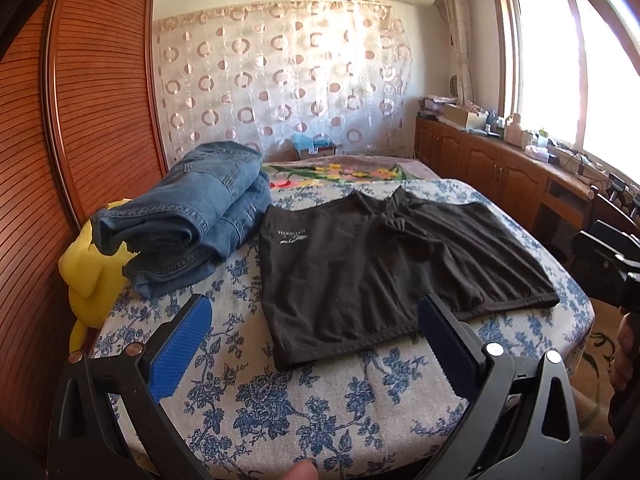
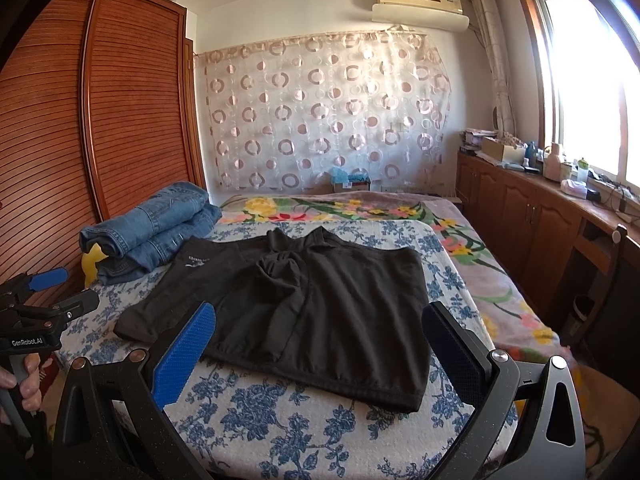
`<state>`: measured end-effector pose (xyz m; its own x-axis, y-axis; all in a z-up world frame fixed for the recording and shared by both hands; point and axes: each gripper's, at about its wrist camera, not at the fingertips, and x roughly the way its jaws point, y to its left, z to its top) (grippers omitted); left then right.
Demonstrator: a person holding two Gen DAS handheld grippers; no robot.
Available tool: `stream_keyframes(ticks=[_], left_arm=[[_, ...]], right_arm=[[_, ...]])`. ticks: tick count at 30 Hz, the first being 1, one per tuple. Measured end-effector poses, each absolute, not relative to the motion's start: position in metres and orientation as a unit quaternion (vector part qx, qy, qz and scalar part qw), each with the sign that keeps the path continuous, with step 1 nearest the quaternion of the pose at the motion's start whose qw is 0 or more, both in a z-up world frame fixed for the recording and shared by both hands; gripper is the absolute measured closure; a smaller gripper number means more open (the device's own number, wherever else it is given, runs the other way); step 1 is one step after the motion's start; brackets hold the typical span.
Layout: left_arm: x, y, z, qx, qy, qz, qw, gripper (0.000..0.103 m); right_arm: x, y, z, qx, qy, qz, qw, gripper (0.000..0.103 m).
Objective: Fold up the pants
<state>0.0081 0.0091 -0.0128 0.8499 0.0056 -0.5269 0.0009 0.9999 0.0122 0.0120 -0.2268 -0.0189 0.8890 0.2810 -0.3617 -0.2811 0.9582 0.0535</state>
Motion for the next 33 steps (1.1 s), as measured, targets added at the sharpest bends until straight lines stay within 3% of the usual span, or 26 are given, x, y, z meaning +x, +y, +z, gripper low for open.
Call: stream_keyframes(ticks=[19,33], left_arm=[[0.026,0.043,-0.071,0.005,0.346,-0.005,0.938,0.000],[0.043,0.064,-0.100,0.005,0.391,-0.005,0.920,0.017]], right_arm=[[0.012,-0.255,-0.033,-0.007,0.245,0.123,0.962,0.004],[0.000,-0.271,-0.032,-0.010,0.296,0.105,0.949,0.015]])
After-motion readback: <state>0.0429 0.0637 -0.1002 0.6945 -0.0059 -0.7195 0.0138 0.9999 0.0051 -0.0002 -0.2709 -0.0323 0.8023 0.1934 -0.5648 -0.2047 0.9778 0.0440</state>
